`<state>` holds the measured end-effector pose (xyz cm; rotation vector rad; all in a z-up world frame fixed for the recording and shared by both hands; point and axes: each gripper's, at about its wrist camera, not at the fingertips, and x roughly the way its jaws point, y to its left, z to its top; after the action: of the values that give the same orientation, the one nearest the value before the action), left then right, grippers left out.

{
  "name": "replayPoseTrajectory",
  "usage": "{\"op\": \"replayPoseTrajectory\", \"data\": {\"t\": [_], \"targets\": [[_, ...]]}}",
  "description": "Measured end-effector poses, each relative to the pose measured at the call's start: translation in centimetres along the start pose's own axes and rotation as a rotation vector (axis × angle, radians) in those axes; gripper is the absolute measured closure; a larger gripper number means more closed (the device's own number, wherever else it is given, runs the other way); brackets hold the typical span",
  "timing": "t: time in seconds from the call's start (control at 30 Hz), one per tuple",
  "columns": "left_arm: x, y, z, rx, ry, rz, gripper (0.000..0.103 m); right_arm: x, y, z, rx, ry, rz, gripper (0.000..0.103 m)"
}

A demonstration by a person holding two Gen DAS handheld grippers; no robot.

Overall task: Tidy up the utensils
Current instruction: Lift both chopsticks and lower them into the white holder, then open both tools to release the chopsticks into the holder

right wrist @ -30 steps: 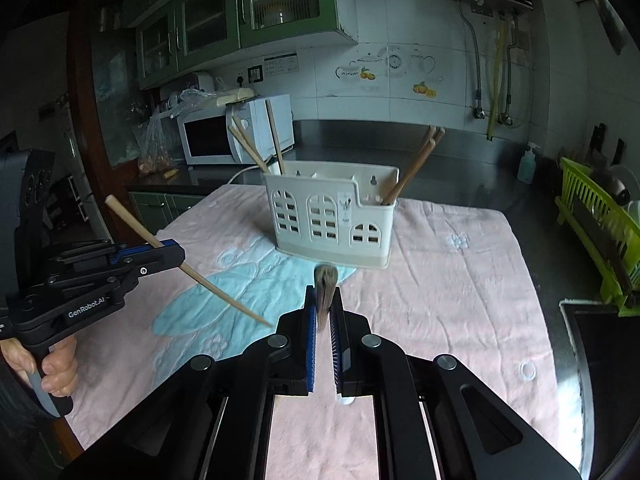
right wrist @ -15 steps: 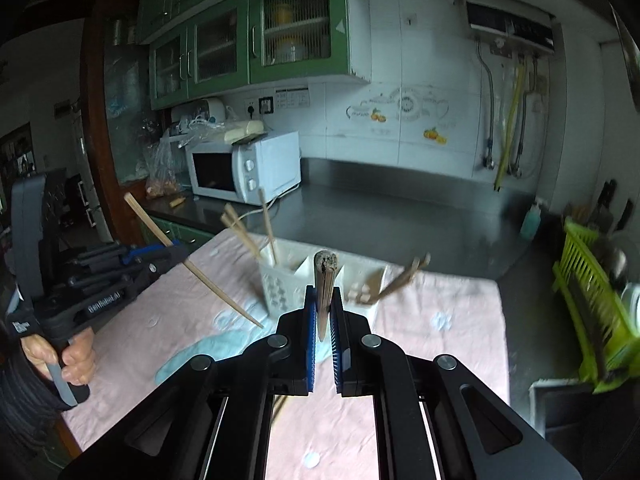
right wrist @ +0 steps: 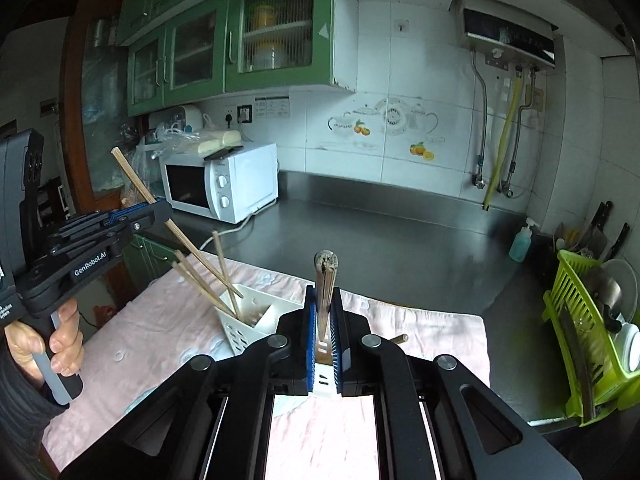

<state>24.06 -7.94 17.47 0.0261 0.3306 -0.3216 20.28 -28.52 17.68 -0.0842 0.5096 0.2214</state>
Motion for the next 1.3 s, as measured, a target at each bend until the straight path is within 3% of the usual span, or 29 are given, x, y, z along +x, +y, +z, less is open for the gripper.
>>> {"op": "replayPoseTrajectory", "data": {"t": [0.33, 0.63, 0.8, 1.0, 1.03, 1.13, 1.3], "targets": [[4.2, 1.0, -1.8, -0.019, 0.096, -0.001, 0.097, 3.6, -0.3, -0.7, -0.002, 0.055, -0.003, 0.096], [4.2, 0.7, -2.3, -0.015, 0.11, -0.016, 0.095, 6.0, 0.0, -1.2, 0.0, 0.093, -0.009, 0.094], [3.1, 0.9, -2.5, -0.019, 0.11, -0.007, 0.091, 5.3, 0.0, -1.3, 0.005, 0.077, -0.02, 0.094], [0.4, 0.8, -3.1, -0.033, 0.105, -0.018, 0.087, 2.1, 0.5, -2.0, 0.011, 0.034, -0.018, 0.086], [-0.3, 0.7, -3.3, -0.033, 0.105, -0.02, 0.085, 1.3, 0.8, -2.3, 0.008, 0.03, -0.017, 0.085], [-2.4, 0.7, -4.2, -0.033, 0.088, 0.004, 0.047, -0.5, 1.7, -4.0, 0.006, 0.029, -0.004, 0.082], [-5.8, 0.4, -6.5, -0.021, 0.103, -0.008, 0.048, -2.5, 3.9, -8.9, 0.011, 0.069, 0.024, 0.081]]}}
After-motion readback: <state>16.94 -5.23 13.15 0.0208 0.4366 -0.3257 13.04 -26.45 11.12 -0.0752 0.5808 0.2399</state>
